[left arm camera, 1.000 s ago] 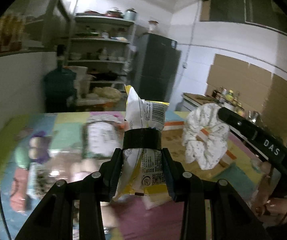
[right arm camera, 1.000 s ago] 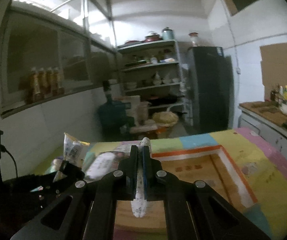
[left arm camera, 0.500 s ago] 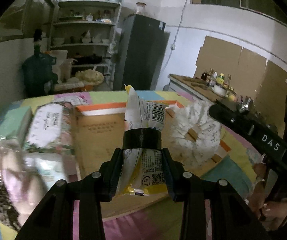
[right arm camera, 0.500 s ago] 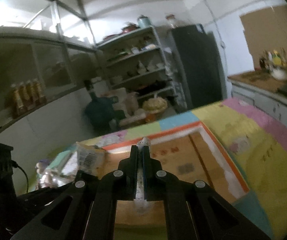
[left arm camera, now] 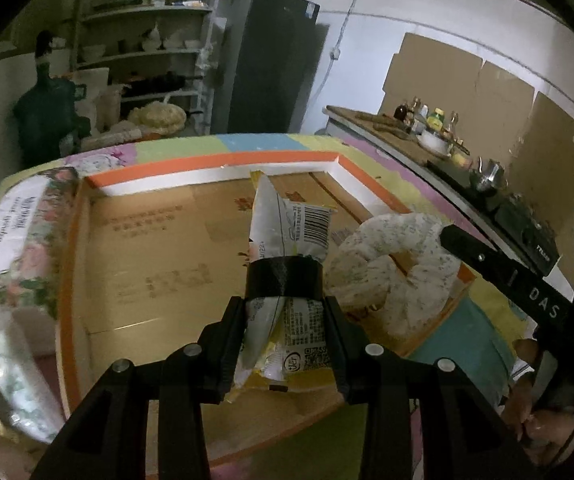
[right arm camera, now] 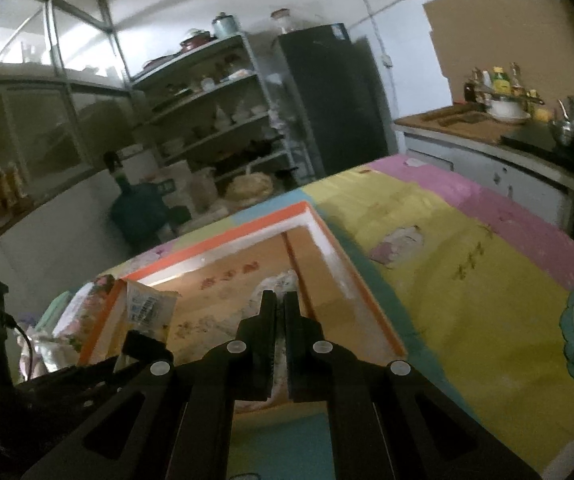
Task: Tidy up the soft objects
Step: 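Carry both items into the cardboard box while the right tool releases the pillow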
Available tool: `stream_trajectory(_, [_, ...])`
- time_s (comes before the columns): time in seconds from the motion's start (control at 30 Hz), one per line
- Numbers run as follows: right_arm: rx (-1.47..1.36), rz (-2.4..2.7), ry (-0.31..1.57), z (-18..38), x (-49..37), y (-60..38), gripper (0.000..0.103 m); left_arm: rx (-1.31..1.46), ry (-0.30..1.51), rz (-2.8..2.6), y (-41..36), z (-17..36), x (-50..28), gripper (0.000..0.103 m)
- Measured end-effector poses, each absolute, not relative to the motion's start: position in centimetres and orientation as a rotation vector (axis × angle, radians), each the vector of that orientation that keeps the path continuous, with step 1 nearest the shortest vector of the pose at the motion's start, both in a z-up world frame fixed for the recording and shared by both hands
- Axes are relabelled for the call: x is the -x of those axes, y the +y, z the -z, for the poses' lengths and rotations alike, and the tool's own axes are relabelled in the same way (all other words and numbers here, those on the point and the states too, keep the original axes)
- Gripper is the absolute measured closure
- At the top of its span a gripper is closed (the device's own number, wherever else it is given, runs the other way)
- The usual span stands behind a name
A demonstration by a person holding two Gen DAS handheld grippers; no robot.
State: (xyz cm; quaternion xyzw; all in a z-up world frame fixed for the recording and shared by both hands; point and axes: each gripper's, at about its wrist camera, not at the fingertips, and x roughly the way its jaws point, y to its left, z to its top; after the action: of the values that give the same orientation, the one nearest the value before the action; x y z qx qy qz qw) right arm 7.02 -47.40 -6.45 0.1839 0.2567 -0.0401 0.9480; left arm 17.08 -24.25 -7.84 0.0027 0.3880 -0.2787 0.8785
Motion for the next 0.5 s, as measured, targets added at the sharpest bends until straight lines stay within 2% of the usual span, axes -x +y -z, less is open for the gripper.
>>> stream_trajectory(0.3, [-0.400,0.111,0.556,7.5,-7.1,-49.1,0.099,-0.022,0.832,0.587,-25.8,8.4,-17.7,0.063])
stream_trajectory(0.5, [-0.399,0.108,0.560,7.7,-7.2,-49.1,0.095,0.002,0.835,0.595,-25.7,8.5,-17.9,0.061])
